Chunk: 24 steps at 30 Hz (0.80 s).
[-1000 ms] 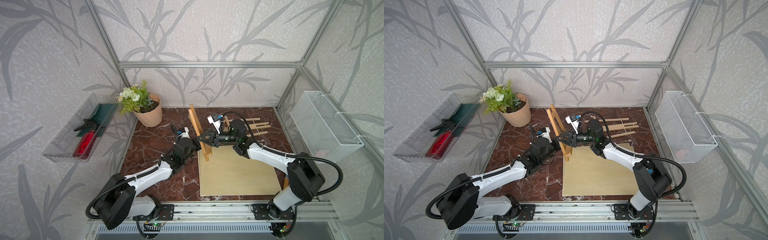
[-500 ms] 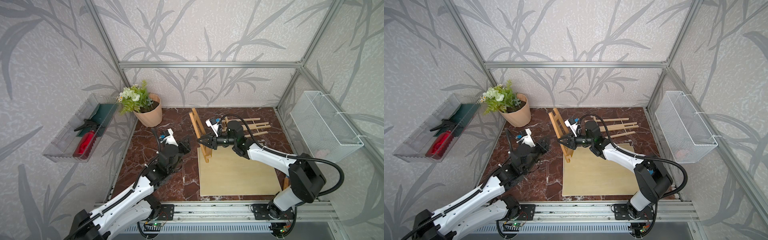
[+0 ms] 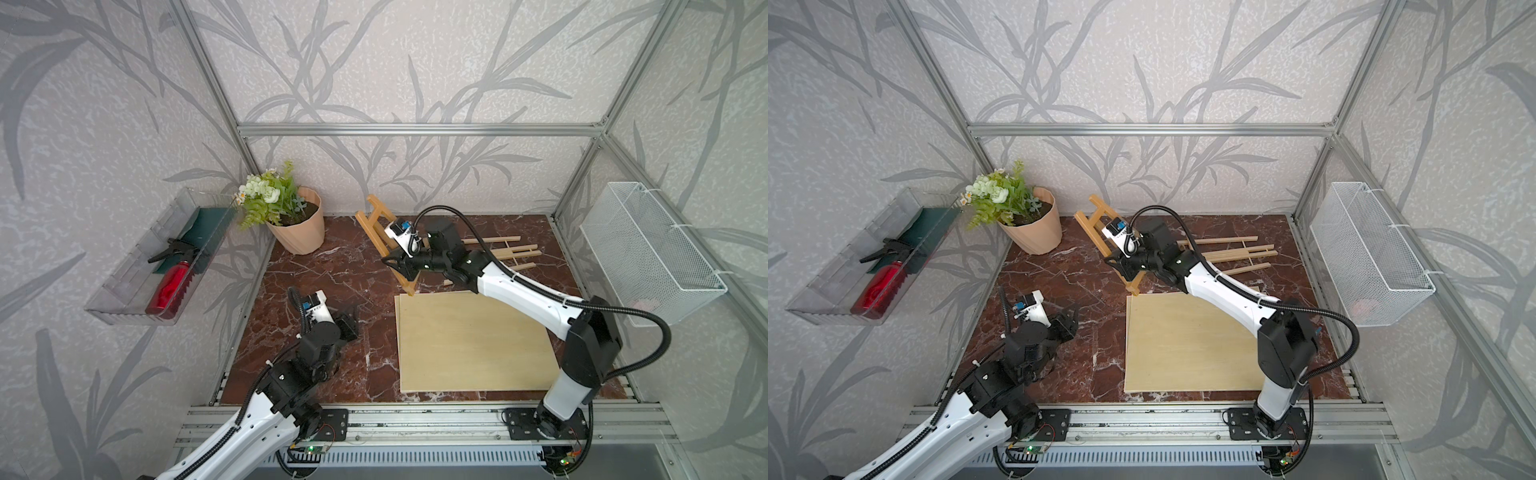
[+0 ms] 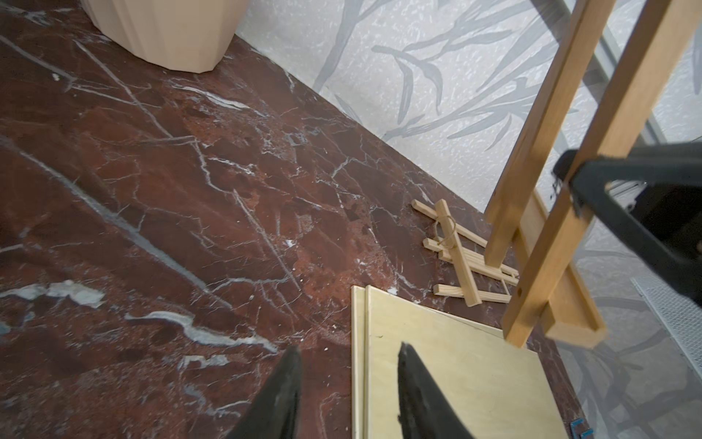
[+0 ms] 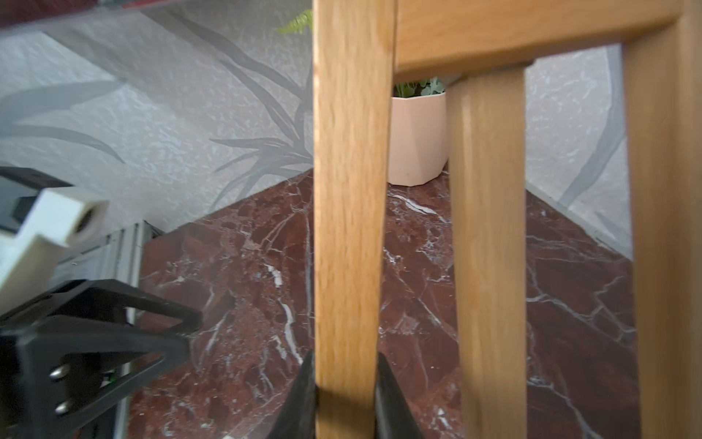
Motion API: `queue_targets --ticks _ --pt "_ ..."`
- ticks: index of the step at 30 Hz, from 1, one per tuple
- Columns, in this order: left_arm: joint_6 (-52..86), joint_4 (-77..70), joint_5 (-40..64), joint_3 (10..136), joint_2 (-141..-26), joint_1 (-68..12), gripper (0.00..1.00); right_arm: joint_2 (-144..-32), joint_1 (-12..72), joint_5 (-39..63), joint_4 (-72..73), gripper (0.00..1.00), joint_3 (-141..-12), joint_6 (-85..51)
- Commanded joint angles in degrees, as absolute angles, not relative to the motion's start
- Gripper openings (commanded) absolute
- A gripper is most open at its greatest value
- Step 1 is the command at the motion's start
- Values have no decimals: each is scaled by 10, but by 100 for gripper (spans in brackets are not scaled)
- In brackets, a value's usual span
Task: Disassemble the easel
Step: Place the easel at the center of the board.
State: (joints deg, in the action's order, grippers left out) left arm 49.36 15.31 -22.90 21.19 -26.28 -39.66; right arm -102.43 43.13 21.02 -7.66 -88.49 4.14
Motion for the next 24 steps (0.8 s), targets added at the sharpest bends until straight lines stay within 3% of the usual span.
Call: queue_targets --ticks 1,17,20,24 --pt "480 218 -257 189 -231 -397 44 -1084 432 137 -180 0 -973 139" --pt "477 224 -252 185 -193 -398 45 -1512 434 15 -475 0 -1555 214" --pt "480 222 -248 182 -191 -398 45 -1550 436 6 -479 0 -1598 222" --pt "482 225 -247 182 -188 -397 46 -1548 437 5 -447 0 -1560 228"
